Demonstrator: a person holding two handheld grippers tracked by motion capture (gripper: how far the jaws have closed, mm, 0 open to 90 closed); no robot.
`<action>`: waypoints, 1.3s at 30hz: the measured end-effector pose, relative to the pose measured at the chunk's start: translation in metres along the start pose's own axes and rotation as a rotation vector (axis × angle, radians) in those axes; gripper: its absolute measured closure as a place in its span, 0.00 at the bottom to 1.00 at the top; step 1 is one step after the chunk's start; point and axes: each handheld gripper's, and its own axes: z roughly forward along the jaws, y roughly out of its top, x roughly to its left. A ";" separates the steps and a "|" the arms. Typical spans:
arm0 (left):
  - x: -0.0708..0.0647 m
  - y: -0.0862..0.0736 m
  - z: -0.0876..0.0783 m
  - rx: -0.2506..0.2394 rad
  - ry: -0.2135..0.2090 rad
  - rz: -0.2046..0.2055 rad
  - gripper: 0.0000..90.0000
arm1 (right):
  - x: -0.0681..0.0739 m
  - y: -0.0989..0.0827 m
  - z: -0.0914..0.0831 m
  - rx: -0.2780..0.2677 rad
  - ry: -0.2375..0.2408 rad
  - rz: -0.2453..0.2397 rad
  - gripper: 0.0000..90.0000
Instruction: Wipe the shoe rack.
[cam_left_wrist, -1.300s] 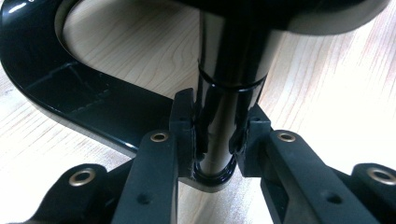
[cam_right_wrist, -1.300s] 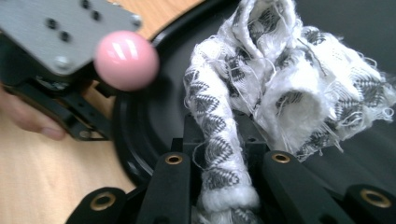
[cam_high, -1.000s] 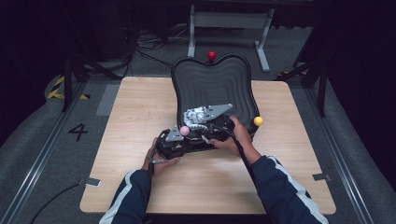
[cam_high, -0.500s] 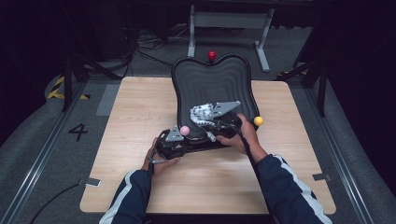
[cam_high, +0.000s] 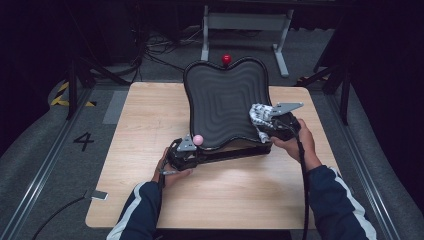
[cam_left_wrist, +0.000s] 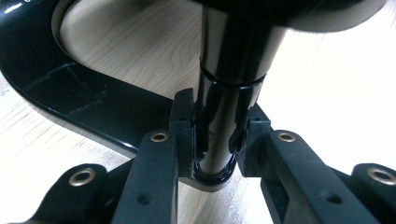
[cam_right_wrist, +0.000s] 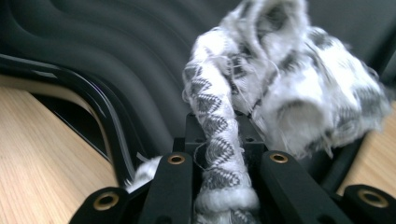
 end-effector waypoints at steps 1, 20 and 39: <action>-0.001 0.000 0.000 -0.001 0.002 -0.005 0.82 | 0.001 0.000 -0.001 0.005 -0.005 -0.002 0.89; 0.001 0.000 0.000 -0.003 -0.008 -0.013 0.81 | -0.019 0.052 0.020 -0.049 -0.045 0.055 0.88; 0.000 0.000 0.000 -0.003 -0.010 -0.010 0.81 | 0.012 0.110 0.057 -0.067 -0.030 -0.037 0.88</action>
